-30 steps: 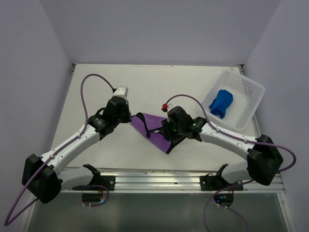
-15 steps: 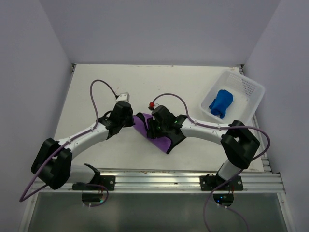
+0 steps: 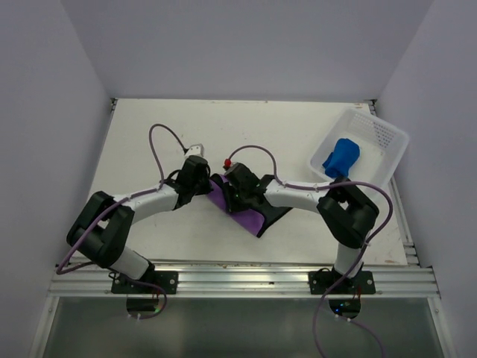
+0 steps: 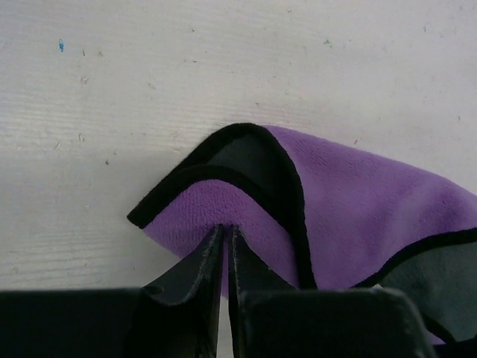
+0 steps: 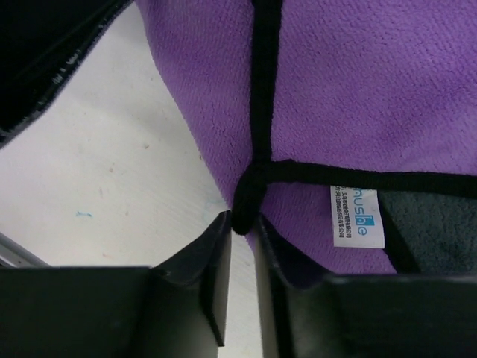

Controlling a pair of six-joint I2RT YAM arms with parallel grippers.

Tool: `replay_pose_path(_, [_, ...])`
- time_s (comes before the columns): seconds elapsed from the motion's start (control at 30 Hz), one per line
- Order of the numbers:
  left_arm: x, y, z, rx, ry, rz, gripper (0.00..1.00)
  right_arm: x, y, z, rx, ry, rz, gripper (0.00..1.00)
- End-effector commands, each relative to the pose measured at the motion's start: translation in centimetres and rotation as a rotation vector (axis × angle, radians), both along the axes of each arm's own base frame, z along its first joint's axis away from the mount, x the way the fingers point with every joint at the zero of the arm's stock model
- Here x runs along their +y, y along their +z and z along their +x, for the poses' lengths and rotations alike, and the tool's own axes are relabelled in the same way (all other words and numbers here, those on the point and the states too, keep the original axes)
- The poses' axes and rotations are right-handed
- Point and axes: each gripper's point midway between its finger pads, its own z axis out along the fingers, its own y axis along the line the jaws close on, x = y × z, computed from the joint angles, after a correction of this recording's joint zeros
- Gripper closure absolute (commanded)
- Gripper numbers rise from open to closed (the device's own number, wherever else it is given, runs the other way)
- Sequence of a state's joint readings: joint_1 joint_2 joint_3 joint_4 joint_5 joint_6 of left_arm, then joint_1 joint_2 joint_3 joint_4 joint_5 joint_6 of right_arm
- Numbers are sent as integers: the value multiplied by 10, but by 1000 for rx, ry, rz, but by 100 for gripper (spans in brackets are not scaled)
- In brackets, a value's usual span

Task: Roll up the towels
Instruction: Flatten the towel

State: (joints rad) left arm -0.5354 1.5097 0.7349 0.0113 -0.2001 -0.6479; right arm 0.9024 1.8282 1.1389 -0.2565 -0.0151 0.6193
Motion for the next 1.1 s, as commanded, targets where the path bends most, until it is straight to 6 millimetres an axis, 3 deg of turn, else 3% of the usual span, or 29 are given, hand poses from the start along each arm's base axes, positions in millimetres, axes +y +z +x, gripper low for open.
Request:
replay_pose_path(0.0, [-6, 4, 17, -34, 27, -42, 90, 13, 18, 17, -50, -41, 38, 80])
replay_pose_path(0.03, [-5, 0, 15, -22, 30, -36, 91, 12, 21, 18, -55, -43, 40, 90])
replay_pose_path(0.13, [1, -9, 13, 0, 44, -21, 92, 10, 33, 23, -85, -56, 36, 100])
replay_pose_path(0.27, [7, -7, 11, -3, 62, -15, 92, 7, 50, 33, -130, -67, 19, 100])
replay_pose_path(0.47, [18, 33, 12, -98, 112, -43, 88, 6, 88, 42, -202, -79, 40, 100])
replay_pose_path(0.6, [25, 67, 12, -178, 136, -71, 82, -8, 130, 47, -281, -122, 60, 100])
replay_pose_path(0.67, [31, 67, 8, -158, 142, -56, 79, -15, 150, 48, -312, -141, 60, 100])
replay_pose_path(0.7, [32, 70, 7, -164, 145, -59, 78, -18, 170, 45, -342, -146, 94, 100])
replay_pose_path(0.83, [34, 61, 3, -132, 145, -70, 74, -36, 201, 41, -410, -166, 115, 100])
replay_pose_path(1.07, [28, 46, -11, -84, 124, -128, 71, -54, 203, 35, -421, -191, 87, 100])
